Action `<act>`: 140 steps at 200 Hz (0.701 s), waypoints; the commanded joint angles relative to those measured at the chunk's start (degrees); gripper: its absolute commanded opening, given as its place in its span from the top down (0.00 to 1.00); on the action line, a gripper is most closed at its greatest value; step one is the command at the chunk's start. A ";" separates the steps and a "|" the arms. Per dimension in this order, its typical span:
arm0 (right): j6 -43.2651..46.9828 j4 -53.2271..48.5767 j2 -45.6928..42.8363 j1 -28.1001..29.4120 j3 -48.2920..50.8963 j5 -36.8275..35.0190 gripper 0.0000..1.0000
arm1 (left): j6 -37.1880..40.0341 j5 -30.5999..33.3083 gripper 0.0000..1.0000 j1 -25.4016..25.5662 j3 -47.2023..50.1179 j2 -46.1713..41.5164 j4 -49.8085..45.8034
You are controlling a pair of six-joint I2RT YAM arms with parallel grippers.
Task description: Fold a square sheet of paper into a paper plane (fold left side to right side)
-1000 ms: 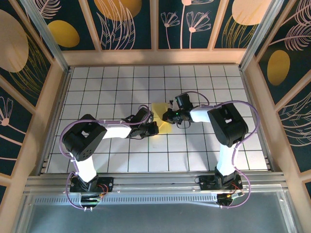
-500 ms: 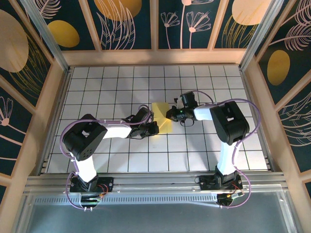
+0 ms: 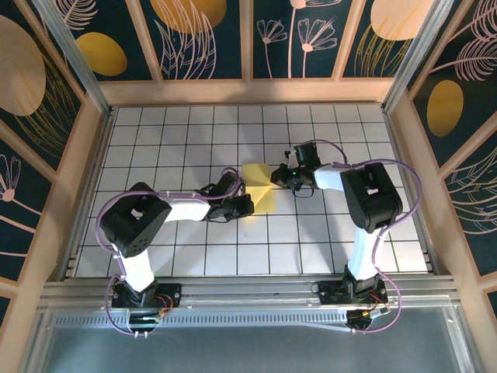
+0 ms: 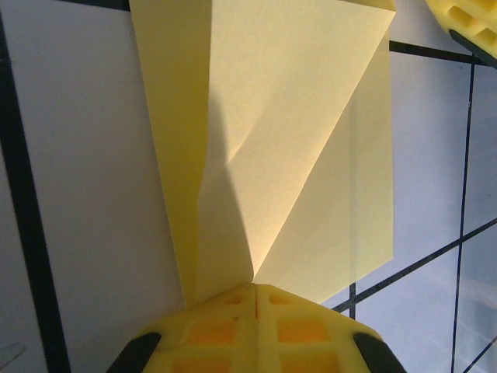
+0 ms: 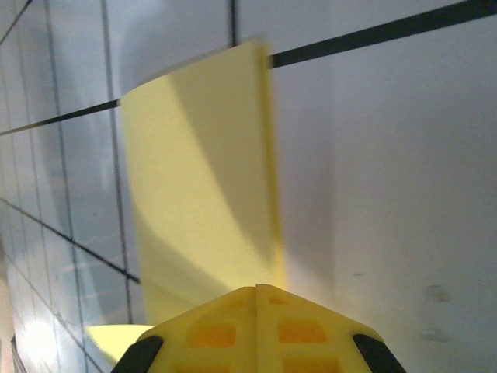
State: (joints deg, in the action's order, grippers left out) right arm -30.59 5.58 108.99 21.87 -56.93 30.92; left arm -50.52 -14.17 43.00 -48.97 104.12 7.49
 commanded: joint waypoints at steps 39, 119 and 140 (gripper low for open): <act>-3.42 3.20 -1.59 5.07 2.55 0.72 1.00 | 0.16 0.11 0.99 -0.10 1.50 2.97 -6.69; -3.40 3.87 2.65 4.88 3.32 -0.02 1.00 | 0.29 -0.14 0.94 -0.14 1.50 2.13 -6.35; -2.65 1.32 3.27 4.85 3.09 -1.31 1.00 | 0.55 -0.36 0.89 -0.12 0.40 0.63 -6.86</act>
State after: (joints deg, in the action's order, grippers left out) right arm -33.58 9.23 109.91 26.83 -53.87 31.70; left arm -50.46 -14.35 43.00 -48.99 104.09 7.51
